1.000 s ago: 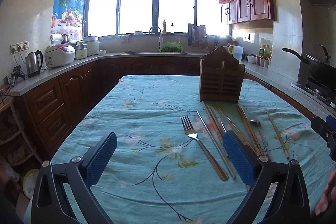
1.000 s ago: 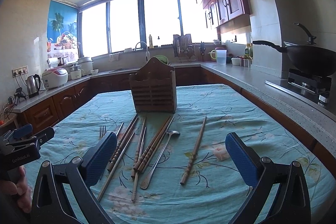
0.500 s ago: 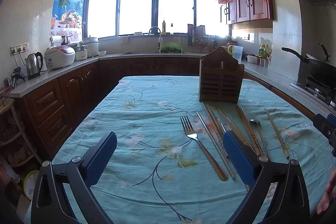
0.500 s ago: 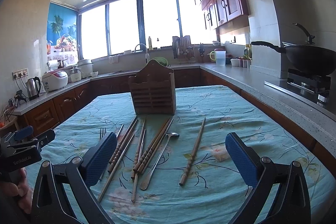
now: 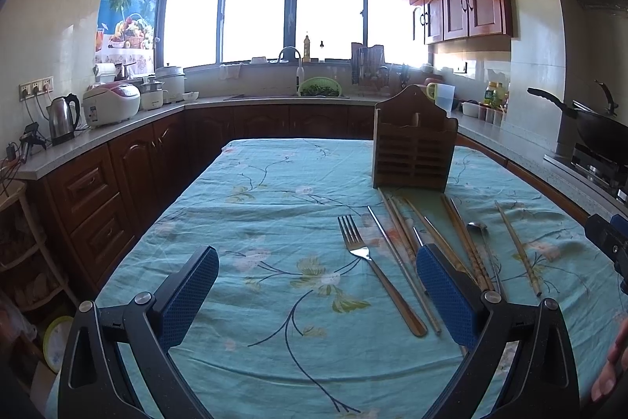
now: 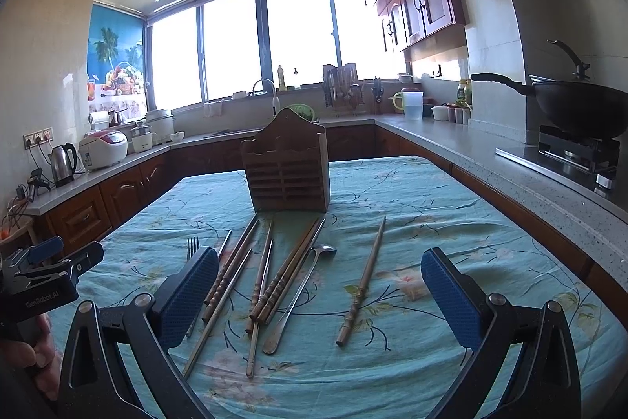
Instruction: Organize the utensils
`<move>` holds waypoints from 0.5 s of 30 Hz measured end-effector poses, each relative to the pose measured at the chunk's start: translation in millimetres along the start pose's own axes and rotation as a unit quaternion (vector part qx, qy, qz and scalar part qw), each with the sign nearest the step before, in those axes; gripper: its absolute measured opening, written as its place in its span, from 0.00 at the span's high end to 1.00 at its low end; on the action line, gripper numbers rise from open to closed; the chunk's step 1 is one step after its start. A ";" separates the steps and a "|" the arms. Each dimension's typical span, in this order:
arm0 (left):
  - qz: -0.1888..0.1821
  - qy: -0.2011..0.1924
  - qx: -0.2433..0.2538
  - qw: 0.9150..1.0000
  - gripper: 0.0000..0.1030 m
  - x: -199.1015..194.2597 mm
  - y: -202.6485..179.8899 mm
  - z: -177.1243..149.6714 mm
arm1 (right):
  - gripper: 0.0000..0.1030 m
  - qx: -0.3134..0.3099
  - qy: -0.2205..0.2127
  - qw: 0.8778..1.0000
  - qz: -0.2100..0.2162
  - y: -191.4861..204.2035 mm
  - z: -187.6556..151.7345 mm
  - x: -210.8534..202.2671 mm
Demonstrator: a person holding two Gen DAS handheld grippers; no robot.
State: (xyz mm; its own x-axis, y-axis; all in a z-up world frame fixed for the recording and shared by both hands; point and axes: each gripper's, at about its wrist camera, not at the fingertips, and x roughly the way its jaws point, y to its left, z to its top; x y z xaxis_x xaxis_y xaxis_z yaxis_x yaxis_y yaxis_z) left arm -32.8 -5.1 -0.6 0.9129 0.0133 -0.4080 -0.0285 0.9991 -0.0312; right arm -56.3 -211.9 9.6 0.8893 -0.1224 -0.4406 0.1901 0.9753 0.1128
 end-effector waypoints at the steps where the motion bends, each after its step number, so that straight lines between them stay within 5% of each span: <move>1: 0.000 0.002 -0.001 1.000 0.01 1.1 0.3 0.4 | 0.00 -0.001 0.002 1.000 0.001 0.0 0.1 0.6; 11: -0.040 0.069 -0.034 0.996 0.02 36.2 13.6 22.0 | 0.00 0.012 0.046 0.998 0.041 -2.9 15.5 23.3; 15: -0.052 0.106 -0.049 0.992 0.04 65.1 23.0 37.1 | 0.09 0.031 0.076 0.995 0.059 -7.8 20.4 41.9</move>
State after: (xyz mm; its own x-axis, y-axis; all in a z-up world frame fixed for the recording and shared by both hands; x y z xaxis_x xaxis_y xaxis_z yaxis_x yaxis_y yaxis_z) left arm 41.2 20.3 6.0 0.8073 -0.1088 -0.5800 0.0124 0.9858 -0.1677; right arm -12.0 -228.4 8.4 0.8350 0.0251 -0.5496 0.1178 0.9676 0.2232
